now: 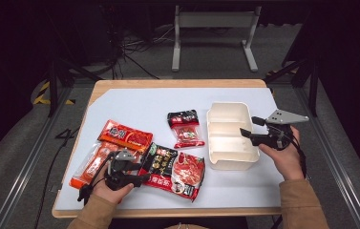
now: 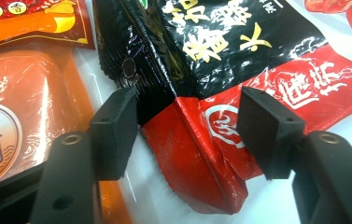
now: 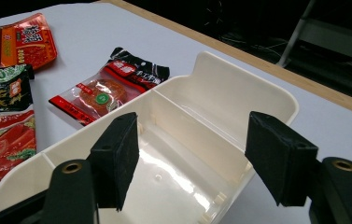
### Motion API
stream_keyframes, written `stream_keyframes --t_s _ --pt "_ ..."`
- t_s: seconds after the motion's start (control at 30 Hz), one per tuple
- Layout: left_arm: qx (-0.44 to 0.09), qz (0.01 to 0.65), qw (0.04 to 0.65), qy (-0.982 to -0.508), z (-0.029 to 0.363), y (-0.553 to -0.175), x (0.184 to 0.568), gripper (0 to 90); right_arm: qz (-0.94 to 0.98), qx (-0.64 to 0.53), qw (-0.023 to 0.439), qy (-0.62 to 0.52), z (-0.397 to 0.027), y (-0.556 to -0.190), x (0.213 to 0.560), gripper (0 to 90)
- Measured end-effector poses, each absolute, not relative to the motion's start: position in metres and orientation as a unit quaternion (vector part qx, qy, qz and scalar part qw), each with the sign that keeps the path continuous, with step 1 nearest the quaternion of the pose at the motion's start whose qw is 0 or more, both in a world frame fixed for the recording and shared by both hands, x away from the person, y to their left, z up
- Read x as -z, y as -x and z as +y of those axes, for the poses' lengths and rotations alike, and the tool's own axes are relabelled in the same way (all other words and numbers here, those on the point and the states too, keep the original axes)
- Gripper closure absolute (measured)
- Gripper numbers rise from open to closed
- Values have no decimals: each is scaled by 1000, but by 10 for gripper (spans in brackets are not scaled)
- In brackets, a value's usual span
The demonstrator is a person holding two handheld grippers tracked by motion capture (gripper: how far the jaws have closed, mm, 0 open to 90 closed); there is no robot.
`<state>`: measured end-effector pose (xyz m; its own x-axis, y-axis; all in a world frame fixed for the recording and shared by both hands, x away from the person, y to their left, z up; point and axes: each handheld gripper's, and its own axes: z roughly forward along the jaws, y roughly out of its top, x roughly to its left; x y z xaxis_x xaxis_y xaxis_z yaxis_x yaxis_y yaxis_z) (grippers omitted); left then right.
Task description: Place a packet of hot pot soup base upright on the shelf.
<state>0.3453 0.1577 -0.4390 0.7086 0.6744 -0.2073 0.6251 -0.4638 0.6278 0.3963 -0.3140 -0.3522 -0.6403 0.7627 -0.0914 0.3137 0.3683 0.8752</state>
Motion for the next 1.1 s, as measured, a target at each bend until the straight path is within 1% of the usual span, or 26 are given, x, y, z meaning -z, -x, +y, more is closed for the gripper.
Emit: stream_keyframes --t_s 0.1,0.27,0.33,0.4,0.47,0.63,0.87,0.9,0.93,1.1 --pt "-28 380 355 -854 157 -345 440 478 789 -445 252 -340 -313 -396 352 349" --pt "-20 385 360 -850 156 -345 441 638 790 -445 252 -338 -312 -396 352 350" --pt "-12 392 360 -847 156 -345 441 652 789 -445 253 -338 -311 -396 352 351" --pt "-15 394 360 -845 156 -346 441 695 790 -445 253 -338 -311 -396 352 351" --pt "-2 408 364 -838 158 -347 441 738 790 -446 253 -338 -310 -396 352 352" --pt "17 422 366 -829 159 -349 441 778 790 -445 256 -335 -309 -394 352 353" --pt "-7 419 368 -830 156 -345 440 836 789 -445 258 -336 -310 -392 351 355" --pt "-7 422 370 -828 155 -345 441 836 789 -445 258 -336 -310 -392 351 355" --pt "-5 431 372 -822 156 -346 441 859 790 -443 258 -336 -310 -392 351 355" --pt "-12 441 378 -814 153 -346 438 880 789 -443 260 -337 -311 -389 352 355"
